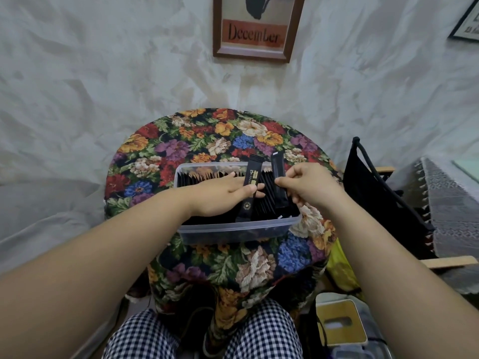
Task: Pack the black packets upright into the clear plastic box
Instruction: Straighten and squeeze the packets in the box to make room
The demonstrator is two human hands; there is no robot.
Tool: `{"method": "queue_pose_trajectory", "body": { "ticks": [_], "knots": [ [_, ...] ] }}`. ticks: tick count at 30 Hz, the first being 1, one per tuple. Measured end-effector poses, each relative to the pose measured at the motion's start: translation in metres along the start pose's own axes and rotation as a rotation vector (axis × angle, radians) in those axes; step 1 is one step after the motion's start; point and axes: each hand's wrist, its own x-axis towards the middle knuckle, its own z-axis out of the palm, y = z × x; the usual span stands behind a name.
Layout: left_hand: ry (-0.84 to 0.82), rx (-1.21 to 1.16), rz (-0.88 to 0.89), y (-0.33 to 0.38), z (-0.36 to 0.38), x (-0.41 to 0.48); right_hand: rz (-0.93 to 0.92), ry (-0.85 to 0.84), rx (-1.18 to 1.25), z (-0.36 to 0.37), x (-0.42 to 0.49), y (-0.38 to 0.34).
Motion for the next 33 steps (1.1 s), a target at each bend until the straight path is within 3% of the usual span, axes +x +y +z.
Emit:
{"method": "queue_pose_trajectory", "body": {
  "ticks": [7, 15, 26, 33],
  "knots": [
    [-0.053, 0.267, 0.100, -0.015, 0.006, 0.002, -0.047, -0.062, -0.093, -0.001, 0.003, -0.003],
    [-0.060, 0.398, 0.134, -0.024, 0.012, 0.005, -0.076, -0.110, -0.055, 0.000, 0.004, 0.002],
    [0.081, 0.085, 0.093, -0.016, 0.005, 0.001, -0.051, -0.138, 0.136, -0.014, -0.008, 0.004],
    [0.113, 0.098, 0.113, -0.021, 0.009, 0.002, -0.142, 0.013, 0.017, -0.026, -0.010, -0.010]
  ]
}}
